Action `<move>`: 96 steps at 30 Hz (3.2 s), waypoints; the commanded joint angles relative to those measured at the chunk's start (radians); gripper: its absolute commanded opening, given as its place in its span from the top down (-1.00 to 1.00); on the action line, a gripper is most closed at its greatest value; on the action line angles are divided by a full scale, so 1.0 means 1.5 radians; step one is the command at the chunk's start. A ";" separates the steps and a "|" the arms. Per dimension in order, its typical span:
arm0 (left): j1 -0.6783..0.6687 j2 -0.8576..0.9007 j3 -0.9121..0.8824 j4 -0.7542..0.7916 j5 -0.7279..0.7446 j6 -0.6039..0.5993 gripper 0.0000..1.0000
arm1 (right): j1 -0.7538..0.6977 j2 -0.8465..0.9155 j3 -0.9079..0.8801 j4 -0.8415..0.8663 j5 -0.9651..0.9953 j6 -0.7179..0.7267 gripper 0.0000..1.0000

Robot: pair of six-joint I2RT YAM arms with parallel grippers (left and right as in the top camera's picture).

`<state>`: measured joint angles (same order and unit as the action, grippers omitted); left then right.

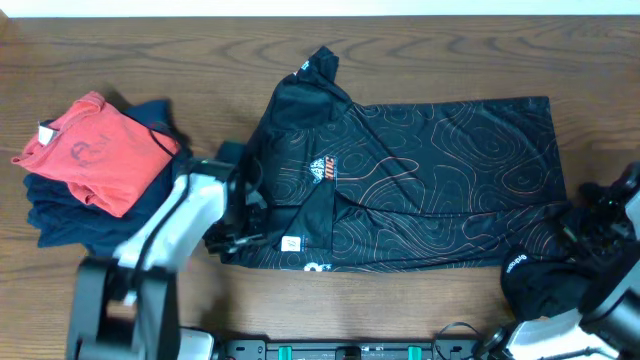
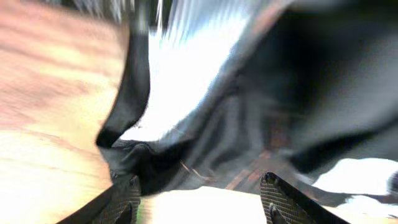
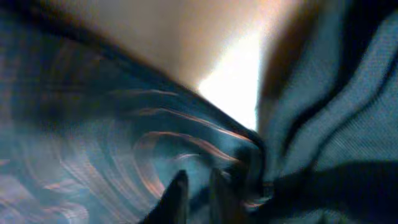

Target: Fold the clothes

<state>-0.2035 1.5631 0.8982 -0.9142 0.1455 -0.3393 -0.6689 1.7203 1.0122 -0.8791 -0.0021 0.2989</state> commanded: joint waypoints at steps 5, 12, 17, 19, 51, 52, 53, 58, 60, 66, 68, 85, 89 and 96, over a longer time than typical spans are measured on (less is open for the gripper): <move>0.003 -0.130 0.058 0.113 -0.004 0.013 -0.49 | 0.034 -0.150 0.029 0.068 -0.260 -0.096 0.24; 0.007 -0.021 0.193 0.147 0.049 0.114 -0.58 | 0.082 -0.230 0.037 0.061 -0.321 -0.183 -0.61; 0.032 0.141 0.360 0.157 0.113 0.168 -0.69 | 0.115 -0.230 0.037 0.037 -0.330 -0.185 -0.82; 0.041 0.205 0.414 0.179 0.130 0.179 -0.69 | 0.122 -0.230 0.037 0.035 -0.330 -0.188 -0.82; 0.047 0.517 0.499 0.498 0.206 0.190 0.89 | 0.128 -0.230 0.037 0.011 -0.281 -0.200 -0.47; 0.049 0.516 0.499 0.498 0.215 0.183 0.88 | 0.128 -0.230 0.037 0.013 -0.268 -0.200 -0.45; 0.050 0.514 0.499 0.499 0.230 0.176 0.88 | 0.128 -0.230 0.037 0.015 -0.254 -0.197 -0.42; 0.064 0.481 0.499 0.495 0.276 0.133 0.88 | 0.128 -0.228 0.037 0.036 -0.197 -0.165 -0.25; 0.068 0.463 0.499 0.490 0.282 0.113 0.88 | 0.128 -0.223 0.037 0.059 -0.177 -0.148 -0.21; 0.068 0.421 0.499 0.414 0.282 0.094 0.87 | 0.138 -0.140 0.057 0.140 -0.165 -0.148 -0.29; 0.068 0.419 0.499 0.384 0.282 0.094 0.88 | 0.145 -0.081 0.093 0.142 -0.160 -0.148 -0.36; 0.068 0.419 0.498 0.285 0.279 0.095 0.88 | 0.227 0.406 0.601 0.088 -0.073 -0.114 -0.57; 0.068 0.419 0.497 0.278 0.279 0.095 0.87 | 0.227 0.444 0.601 0.111 -0.031 -0.075 -0.58; 0.068 0.419 0.497 0.274 0.269 0.095 0.88 | 0.230 0.467 0.601 0.140 -0.031 -0.075 -0.56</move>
<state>-0.1036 2.1990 1.6356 -0.4965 0.5579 -0.1875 -0.3351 2.3898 1.9034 -0.6735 -0.0677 0.1604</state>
